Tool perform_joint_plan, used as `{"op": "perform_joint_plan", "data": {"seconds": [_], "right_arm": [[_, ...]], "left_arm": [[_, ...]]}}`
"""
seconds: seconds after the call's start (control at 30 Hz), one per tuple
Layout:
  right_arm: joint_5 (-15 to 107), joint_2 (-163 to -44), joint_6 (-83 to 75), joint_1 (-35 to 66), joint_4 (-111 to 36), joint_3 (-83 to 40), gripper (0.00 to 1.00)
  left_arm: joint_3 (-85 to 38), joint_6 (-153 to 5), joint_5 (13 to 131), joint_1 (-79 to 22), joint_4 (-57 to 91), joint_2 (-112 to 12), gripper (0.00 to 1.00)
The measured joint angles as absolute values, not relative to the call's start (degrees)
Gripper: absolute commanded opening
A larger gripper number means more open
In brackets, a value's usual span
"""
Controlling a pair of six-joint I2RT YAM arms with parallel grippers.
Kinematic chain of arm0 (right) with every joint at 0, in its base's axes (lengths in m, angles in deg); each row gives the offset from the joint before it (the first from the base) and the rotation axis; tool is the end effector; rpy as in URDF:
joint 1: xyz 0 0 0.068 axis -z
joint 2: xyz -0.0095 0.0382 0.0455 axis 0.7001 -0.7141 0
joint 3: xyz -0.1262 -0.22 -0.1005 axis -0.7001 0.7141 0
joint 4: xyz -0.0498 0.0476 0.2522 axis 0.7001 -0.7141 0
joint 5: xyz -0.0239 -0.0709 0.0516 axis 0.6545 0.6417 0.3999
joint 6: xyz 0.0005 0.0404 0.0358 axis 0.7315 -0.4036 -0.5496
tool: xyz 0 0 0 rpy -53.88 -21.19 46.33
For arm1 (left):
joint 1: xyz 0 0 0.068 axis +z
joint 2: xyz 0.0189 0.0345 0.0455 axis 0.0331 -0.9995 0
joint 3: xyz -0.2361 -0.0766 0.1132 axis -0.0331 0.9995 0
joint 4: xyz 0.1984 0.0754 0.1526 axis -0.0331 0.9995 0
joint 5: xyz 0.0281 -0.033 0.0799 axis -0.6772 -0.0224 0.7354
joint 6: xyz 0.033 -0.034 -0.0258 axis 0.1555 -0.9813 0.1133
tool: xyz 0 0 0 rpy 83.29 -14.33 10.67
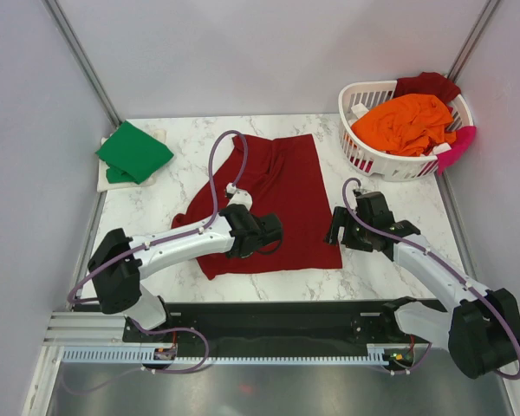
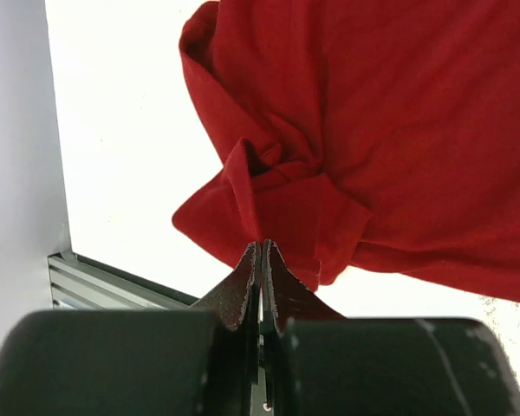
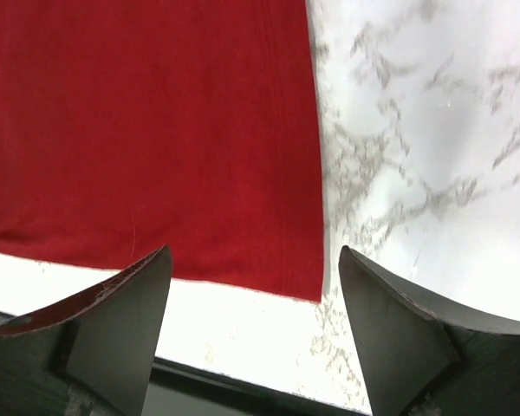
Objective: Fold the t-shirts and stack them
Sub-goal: Flatten the tshirt out
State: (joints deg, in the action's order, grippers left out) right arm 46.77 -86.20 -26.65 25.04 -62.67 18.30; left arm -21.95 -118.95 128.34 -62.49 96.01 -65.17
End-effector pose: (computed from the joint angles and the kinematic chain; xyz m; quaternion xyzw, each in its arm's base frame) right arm 0.1996 0.0746 0.2014 0.0671 0.9463 0.1775 0.2618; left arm 0.1517 -0.2154 0.2540 0.0537 0.9109 0.2556 0.3195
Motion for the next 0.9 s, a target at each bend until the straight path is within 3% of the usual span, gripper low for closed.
{"op": "perform_joint_plan", "data": {"seconds": [0.3, 0.67, 0.83, 0.9], "right_arm": [[47.09, -77.65, -35.87, 19.68, -68.88, 25.82, 0.8], [49.61, -83.6, -38.56, 19.61, -65.73, 27.35, 0.7], [49.39, -85.7, -38.76, 19.64, -61.95, 27.35, 0.5], [49.3, -86.4, -38.41, 19.61, -60.88, 27.48, 0.33]], "left_arm": [[-17.01, -119.5, 127.38, -62.38, 95.99, -61.23, 0.02], [-13.38, -119.58, 125.96, -62.38, 96.04, -55.46, 0.02], [-12.81, -119.58, 125.26, -62.38, 96.04, -54.0, 0.02], [-12.75, -119.58, 125.24, -62.36, 96.04, -53.82, 0.02]]}}
